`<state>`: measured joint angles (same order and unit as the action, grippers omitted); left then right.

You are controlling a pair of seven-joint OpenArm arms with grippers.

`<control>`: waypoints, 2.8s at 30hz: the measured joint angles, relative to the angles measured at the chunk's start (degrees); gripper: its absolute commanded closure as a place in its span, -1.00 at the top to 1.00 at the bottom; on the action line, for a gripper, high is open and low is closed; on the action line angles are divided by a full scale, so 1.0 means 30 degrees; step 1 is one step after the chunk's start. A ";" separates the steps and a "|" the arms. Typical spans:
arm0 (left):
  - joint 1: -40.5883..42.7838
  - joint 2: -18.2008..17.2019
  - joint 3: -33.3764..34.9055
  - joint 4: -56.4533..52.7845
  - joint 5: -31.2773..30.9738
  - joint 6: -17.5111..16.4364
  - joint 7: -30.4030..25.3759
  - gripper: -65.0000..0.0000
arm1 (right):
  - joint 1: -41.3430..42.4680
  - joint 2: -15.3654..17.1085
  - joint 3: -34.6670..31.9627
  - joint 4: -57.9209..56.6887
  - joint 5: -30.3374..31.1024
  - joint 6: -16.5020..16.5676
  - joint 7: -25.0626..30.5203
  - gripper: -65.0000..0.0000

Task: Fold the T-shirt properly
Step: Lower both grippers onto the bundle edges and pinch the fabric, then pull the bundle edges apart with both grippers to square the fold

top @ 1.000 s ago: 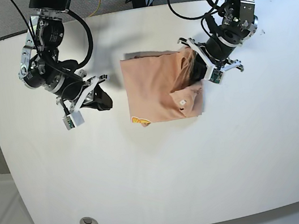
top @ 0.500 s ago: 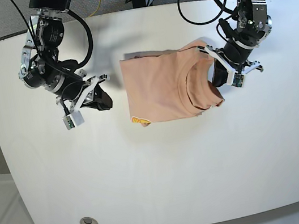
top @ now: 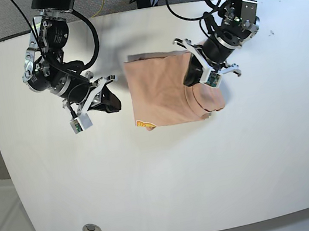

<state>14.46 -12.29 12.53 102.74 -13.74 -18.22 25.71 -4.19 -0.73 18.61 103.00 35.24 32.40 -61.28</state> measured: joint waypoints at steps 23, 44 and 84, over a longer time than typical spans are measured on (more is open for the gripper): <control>-0.0393 0.1188 0.0984 0.0328 0.0007 0.1770 0.1355 -0.99 | 0.3111 0.0481 -0.3519 -0.2375 0.0015 0.0051 0.0036 -1.00; -0.0430 0.3177 0.1027 -0.1268 0.0007 0.1727 0.1275 -0.99 | 0.6353 0.1574 -0.8000 -0.8393 -0.0117 0.0000 0.2528 -1.00; -0.2208 0.1792 0.0117 -0.5727 -0.0204 0.0503 -0.1683 -0.99 | 0.3155 0.1836 -0.5960 -0.9180 -0.3752 0.0291 0.6477 -1.00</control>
<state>7.84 -6.92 12.88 85.56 -14.35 -16.71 20.67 5.28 4.78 0.73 75.46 23.99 33.28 -41.85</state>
